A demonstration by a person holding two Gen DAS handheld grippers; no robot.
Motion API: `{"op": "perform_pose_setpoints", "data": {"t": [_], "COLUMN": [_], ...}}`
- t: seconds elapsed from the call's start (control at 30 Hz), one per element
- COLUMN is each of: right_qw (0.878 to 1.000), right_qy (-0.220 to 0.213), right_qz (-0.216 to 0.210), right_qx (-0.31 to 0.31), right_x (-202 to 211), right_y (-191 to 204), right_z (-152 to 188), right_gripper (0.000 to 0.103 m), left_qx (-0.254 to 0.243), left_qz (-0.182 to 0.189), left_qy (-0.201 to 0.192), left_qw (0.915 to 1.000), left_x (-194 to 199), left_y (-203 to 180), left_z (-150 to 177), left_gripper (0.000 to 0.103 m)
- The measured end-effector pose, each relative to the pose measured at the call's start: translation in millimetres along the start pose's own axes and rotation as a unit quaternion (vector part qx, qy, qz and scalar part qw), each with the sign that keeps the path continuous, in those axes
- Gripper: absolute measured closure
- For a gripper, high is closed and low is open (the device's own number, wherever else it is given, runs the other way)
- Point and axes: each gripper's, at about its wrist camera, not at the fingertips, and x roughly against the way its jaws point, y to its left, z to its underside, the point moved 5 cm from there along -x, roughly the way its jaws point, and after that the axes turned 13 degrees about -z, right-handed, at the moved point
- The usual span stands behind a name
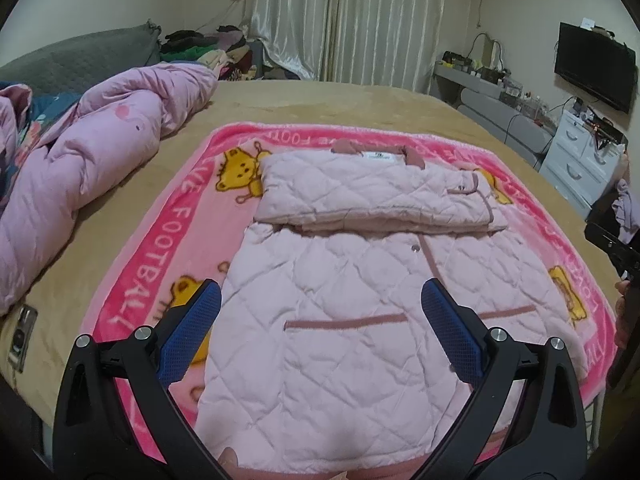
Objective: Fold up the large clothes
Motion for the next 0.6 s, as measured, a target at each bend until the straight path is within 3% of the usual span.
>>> {"op": "perform_pose_setpoints", "data": {"t": [0.6], "right_qw": [1.000], "right_qy": [0.022], "right_qz": [0.008], "right_qx": [-0.010], "right_x": [20.4], "right_y": [-24.9], "right_z": [37.4], "right_gripper": [0.006], "left_qx": [0.021], "left_qz": [-0.041], "left_qy": [0.074], "left_qw": [0.9962], "left_x": [-20.0], "left_y": [46.0], "left_z": [60.8], "left_gripper": [0.009]}}
